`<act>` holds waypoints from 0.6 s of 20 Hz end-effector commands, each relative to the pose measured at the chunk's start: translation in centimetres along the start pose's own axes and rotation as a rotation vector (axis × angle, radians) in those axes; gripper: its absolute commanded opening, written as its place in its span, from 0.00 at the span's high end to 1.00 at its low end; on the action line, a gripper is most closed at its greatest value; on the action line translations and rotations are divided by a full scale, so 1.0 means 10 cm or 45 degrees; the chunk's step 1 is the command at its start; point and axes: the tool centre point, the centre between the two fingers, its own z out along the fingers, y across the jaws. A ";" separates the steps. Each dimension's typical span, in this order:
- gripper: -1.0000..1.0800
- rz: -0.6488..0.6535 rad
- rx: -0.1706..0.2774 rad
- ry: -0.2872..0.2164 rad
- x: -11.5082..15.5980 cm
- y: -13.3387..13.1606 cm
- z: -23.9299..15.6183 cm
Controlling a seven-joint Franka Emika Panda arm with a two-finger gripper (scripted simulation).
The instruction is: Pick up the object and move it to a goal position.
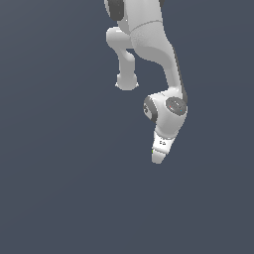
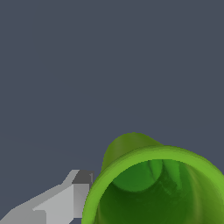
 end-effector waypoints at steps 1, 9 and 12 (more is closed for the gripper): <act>1.00 -0.001 -0.002 0.001 0.14 -0.22 -0.01; 1.00 -0.001 -0.002 0.001 0.50 -0.74 -0.03; 1.00 -0.001 -0.002 0.001 0.56 -0.84 -0.03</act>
